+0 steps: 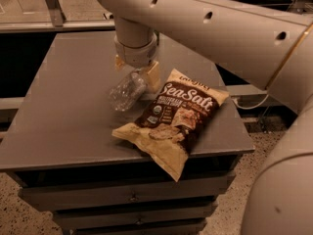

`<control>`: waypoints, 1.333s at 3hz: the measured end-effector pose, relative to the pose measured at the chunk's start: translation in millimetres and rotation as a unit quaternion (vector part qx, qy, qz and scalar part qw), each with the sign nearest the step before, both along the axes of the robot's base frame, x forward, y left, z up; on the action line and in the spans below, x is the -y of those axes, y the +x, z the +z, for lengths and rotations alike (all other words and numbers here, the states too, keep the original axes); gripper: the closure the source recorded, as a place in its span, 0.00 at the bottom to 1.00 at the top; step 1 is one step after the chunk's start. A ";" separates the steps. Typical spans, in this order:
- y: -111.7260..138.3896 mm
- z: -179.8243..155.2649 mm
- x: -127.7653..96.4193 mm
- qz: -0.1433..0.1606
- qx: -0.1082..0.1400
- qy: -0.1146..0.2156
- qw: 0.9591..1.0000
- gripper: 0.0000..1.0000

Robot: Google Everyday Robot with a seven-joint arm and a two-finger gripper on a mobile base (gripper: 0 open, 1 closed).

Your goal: Move water bottle near brown chip bag

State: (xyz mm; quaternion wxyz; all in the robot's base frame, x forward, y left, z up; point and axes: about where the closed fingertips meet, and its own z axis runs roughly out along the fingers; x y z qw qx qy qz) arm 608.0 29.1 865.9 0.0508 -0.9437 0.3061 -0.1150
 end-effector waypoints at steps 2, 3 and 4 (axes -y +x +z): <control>1.7 1.9 4.3 -0.006 0.004 -0.005 1.000 0.00; 5.1 11.1 8.9 -0.017 0.009 0.004 1.000 0.00; 15.7 51.3 21.0 -0.061 0.011 0.072 0.995 0.00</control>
Offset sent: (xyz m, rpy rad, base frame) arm 0.0013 -0.0055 -0.0037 -0.0391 -0.0050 -0.0065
